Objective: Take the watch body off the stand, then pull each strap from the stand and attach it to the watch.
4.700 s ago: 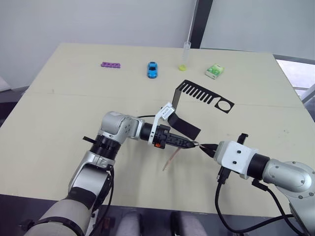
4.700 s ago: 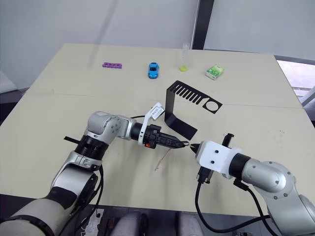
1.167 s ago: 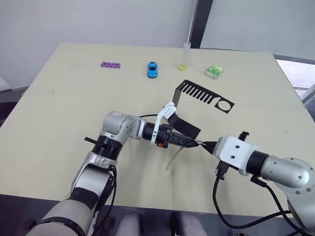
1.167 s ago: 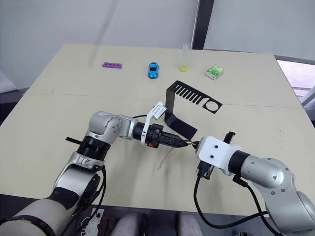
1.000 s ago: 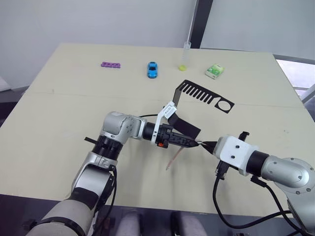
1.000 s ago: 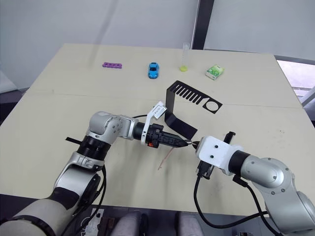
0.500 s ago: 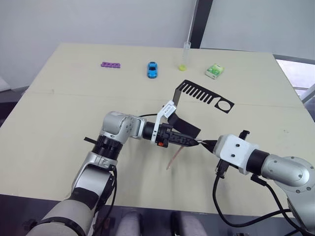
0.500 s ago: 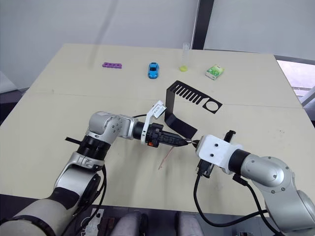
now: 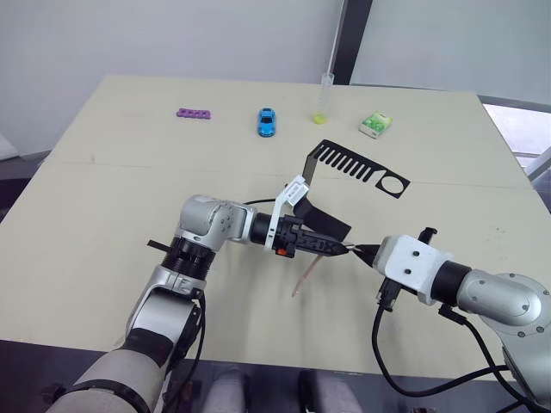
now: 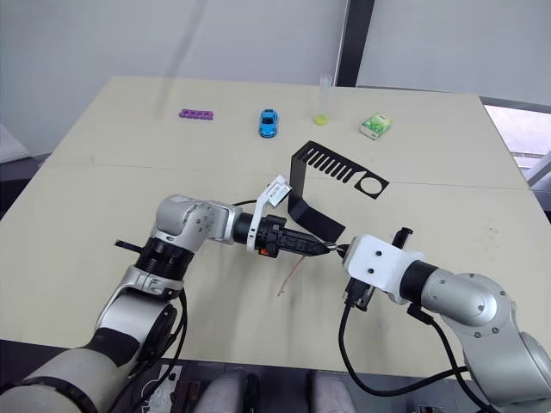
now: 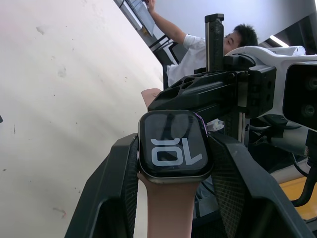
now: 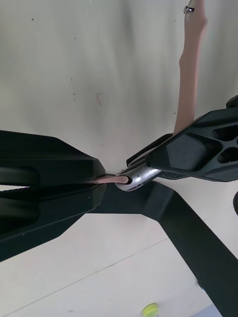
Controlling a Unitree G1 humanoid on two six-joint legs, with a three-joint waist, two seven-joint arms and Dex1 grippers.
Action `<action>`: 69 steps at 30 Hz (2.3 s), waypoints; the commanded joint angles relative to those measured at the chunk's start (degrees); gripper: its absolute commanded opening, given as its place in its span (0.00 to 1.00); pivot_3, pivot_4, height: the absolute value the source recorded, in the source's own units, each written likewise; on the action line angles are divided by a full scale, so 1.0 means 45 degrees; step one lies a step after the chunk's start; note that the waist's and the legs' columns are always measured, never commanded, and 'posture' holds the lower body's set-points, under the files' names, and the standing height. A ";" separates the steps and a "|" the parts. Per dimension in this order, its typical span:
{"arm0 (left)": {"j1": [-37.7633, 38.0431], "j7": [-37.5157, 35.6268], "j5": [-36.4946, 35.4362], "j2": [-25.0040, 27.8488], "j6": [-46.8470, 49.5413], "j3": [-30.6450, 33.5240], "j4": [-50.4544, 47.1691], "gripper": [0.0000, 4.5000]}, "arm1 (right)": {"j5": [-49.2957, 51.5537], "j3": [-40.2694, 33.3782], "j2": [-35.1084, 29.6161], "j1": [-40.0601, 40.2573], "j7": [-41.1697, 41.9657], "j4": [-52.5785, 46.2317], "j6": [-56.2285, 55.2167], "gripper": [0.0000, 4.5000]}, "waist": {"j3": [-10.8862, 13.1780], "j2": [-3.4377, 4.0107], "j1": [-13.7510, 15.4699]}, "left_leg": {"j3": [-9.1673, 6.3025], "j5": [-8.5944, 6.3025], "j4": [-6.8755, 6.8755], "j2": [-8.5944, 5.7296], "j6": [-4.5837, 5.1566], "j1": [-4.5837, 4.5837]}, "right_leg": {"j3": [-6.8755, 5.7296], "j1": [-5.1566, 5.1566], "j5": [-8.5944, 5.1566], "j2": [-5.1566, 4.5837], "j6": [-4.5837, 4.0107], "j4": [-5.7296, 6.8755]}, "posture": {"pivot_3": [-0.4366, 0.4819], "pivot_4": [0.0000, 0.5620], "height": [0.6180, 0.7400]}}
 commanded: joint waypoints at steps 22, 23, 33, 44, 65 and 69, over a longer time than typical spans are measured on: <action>-0.0172 -0.0717 0.0331 0.0540 -0.1911 -0.0912 -0.0480 0.35 | 0.4167 -0.4604 -0.0126 0.0060 0.1775 -0.1879 0.1610 0.76 | 0.0000 0.0000 -0.0006 | -0.0001 -0.0001 -0.0004 -0.0002 0.0001 -0.0003 | -0.0003 0.0000 0.0000 -0.0003 0.0000 -0.0005 | 0.48 0.27 1.00; -0.0094 -0.1003 0.0483 0.0824 -0.2364 -0.1149 -0.0682 0.35 | 0.5290 -0.5657 -0.0100 0.0118 0.2128 -0.1764 0.2006 0.86 | 0.0000 0.0000 -0.0017 | 0.0001 -0.0001 -0.0006 -0.0002 0.0001 -0.0002 | -0.0001 0.0000 0.0000 -0.0002 0.0000 -0.0005 | 0.48 0.27 1.00; 0.1220 -0.3679 0.2600 0.3094 -0.9526 -0.2560 -0.3015 0.35 | 1.3184 -1.0952 -0.1192 0.1887 0.2921 0.0633 0.4270 0.99 | 0.0000 0.0001 0.0006 | 0.0004 -0.0003 -0.0015 0.0001 0.0007 0.0006 | 0.0004 0.0023 0.0000 -0.0009 0.0000 -0.0025 | 0.48 0.27 1.00; 0.2128 -0.3575 0.4628 0.3447 -1.4827 -0.2499 -0.3195 0.35 | 1.3092 -1.0446 -0.1896 0.3174 0.3108 0.1048 0.3012 0.99 | 0.0001 0.0000 0.0048 | 0.0014 -0.0015 -0.0017 0.0004 0.0028 0.0000 | 0.0010 0.0023 0.0000 -0.0001 0.0000 -0.0041 | 0.48 0.27 1.00; 0.3793 -0.1544 0.5581 0.3097 -1.0910 -0.2730 -0.3823 0.76 | 1.0672 -0.8314 -0.1729 0.4460 0.3170 0.1018 0.0684 1.00 | 0.0001 0.0000 0.0016 | 0.0011 -0.0016 -0.0013 0.0011 0.0030 0.0001 | 0.0009 0.0022 0.0000 0.0003 0.0000 -0.0033 | 0.48 0.27 1.00; 0.4253 -0.3166 0.3600 0.5061 -1.0055 -0.0810 -0.5048 0.99 | 1.0512 -0.9184 -0.1905 0.4866 0.3688 0.1436 0.0548 1.00 | 0.0001 0.0001 -0.0028 | 0.0011 -0.0011 -0.0019 0.0022 0.0021 0.0005 | 0.0009 0.0018 0.0000 0.0006 0.0000 -0.0030 | 0.48 0.27 1.00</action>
